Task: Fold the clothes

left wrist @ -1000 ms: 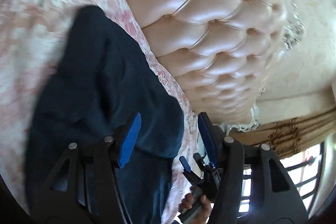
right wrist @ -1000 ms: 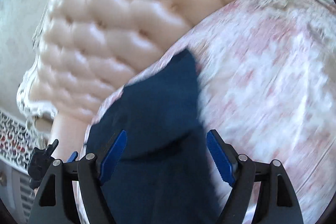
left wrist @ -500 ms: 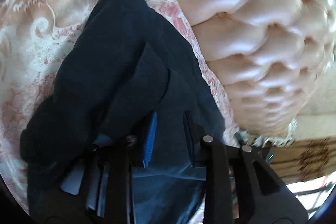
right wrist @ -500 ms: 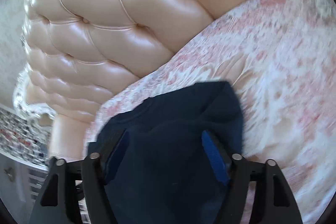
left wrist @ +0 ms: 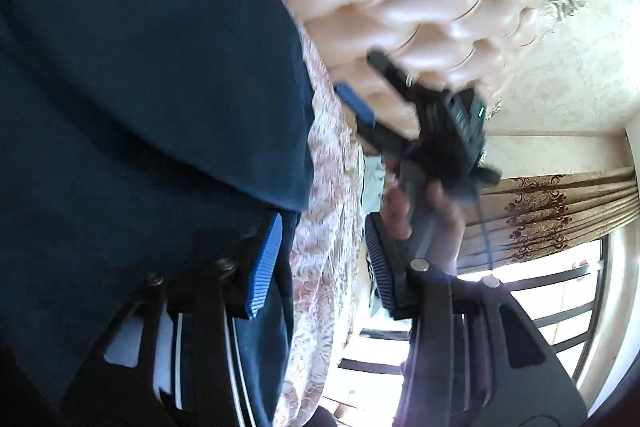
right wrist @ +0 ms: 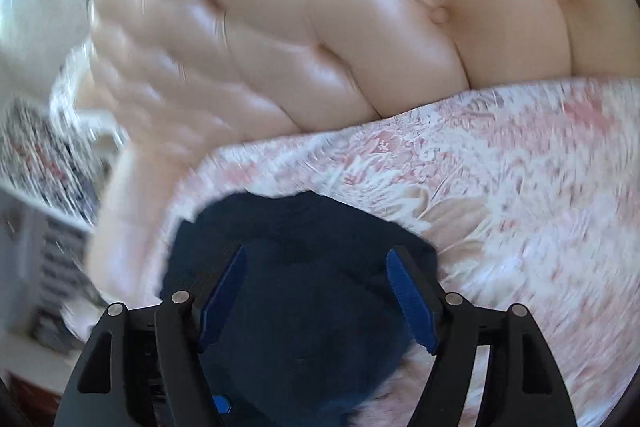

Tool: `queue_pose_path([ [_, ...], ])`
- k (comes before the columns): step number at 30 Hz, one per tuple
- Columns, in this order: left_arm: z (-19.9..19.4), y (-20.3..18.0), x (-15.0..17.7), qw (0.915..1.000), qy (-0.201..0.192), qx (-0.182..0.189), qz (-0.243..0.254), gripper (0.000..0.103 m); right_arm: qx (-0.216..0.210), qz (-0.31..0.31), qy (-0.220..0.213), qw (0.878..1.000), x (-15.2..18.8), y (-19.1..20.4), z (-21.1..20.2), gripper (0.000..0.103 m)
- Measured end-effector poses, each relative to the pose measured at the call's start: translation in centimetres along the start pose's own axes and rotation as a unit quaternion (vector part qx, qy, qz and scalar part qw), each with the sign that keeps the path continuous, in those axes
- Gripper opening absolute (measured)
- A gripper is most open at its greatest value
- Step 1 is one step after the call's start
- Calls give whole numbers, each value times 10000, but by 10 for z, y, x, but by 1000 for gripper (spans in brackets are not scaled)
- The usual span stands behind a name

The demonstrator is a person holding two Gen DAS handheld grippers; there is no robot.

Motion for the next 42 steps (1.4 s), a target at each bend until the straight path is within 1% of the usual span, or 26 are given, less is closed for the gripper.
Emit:
queue_pose_path([
  [2, 10, 3, 5, 10000, 14, 20, -85, 47, 52, -109, 346, 9993, 2, -3, 8, 73],
  [5, 16, 5, 16, 9999, 66, -80, -70, 47, 89, -165, 812, 9965, 8, -6, 15, 73],
  [6, 16, 5, 19, 9998, 85, -152, 8, 47, 135, -203, 919, 9955, 8, -7, 17, 73],
  [8, 17, 0, 24, 9992, 104, -317, 237, 47, 443, -339, 1021, 9932, 5, -10, 18, 73],
  [9, 16, -1, 26, 9986, 142, -397, 320, 47, 481, -327, 1125, 9919, 5, -9, 21, 73],
  [10, 13, -2, 25, 9983, 164, -410, 377, 47, 589, -224, 1202, 9907, 5, -11, 23, 72],
  [11, 11, -2, 24, 9981, 163, -410, 419, 47, 800, -49, 1226, 9892, 4, -16, 23, 72],
  [12, 11, -4, 24, 9980, 147, -416, 448, 47, 926, 225, 1224, 9879, 4, -20, 22, 72],
  [14, 8, -6, 24, 9978, 136, -416, 489, 47, 839, 881, 1217, 9851, 6, -24, 22, 72],
  [15, 4, -4, 24, 9978, 159, -422, 492, 47, 898, 1076, 1235, 9824, 7, -26, 24, 72],
  [19, -9, -1, 26, 9975, 169, -436, 538, 47, 1475, 1336, 1411, 9698, 10, -29, 36, 72],
  [21, -16, 3, 27, 9980, 150, -369, 487, 47, 1812, 1388, 1491, 9621, 12, -32, 41, 64],
  [22, -23, 8, 30, 9984, 133, -328, 432, 47, 1936, 1443, 1500, 9587, 12, -34, 42, 57],
  [24, -31, 13, 28, 9991, 95, -262, 315, 47, 2143, 1585, 1483, 9524, 12, -37, 42, 49],
  [25, -31, 15, 25, 9994, 76, -225, 255, 47, 2242, 1659, 1495, 9486, 13, -39, 43, 44],
  [27, -34, 18, 20, 9997, 39, -155, 161, 47, 2292, 1867, 1460, 9441, 12, -43, 42, 42],
  [29, -42, 21, 18, 9999, 7, -88, 119, 47, 2295, 2041, 1430, 9409, 10, -45, 43, 45],
  [30, -46, 21, 16, 9999, -15, -52, 101, 47, 2353, 2052, 1443, 9390, 10, -47, 43, 44],
  [31, -50, 21, 15, 10000, -40, -14, 86, 47, 2443, 2049, 1442, 9368, 9, -48, 43, 40],
  [33, -56, 21, 16, 9999, -80, 13, 124, 47, 2631, 2057, 1324, 9332, 7, -50, 40, 18],
  [34, -57, 21, 17, 9998, -95, 19, 157, 47, 2642, 2081, 1250, 9334, 6, -50, 38, 4],
  [37, -63, 19, 19, 9998, -98, 83, 143, 49, 2503, 2214, 1215, 9346, 9, -53, 38, 4],
  [39, -65, 17, 21, 9997, -118, 97, 208, 49, 2321, 2470, 1105, 9343, 9, -56, 34, 4],
  [40, -66, 16, 21, 9996, -128, 105, 227, 50, 2207, 2638, 1017, 9334, 9, -57, 31, 10],
  [41, -66, 16, 21, 9996, -149, 110, 215, 51, 2122, 2763, 967, 9323, 8, -58, 29, 12],
  [42, -65, 17, 21, 9996, -156, 120, 190, 51, 2074, 2832, 972, 9313, 7, -59, 28, 18],
])
Point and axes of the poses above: each gripper's, at about its wrist camera, not at the fingertips, and z roughly the way its jaws point, y to its left, x to its underside, the point moved 8 cm from there along z, roughly the way its jaws point, and after that the axes turned 2 degrees about z, right-handed, at the moved point
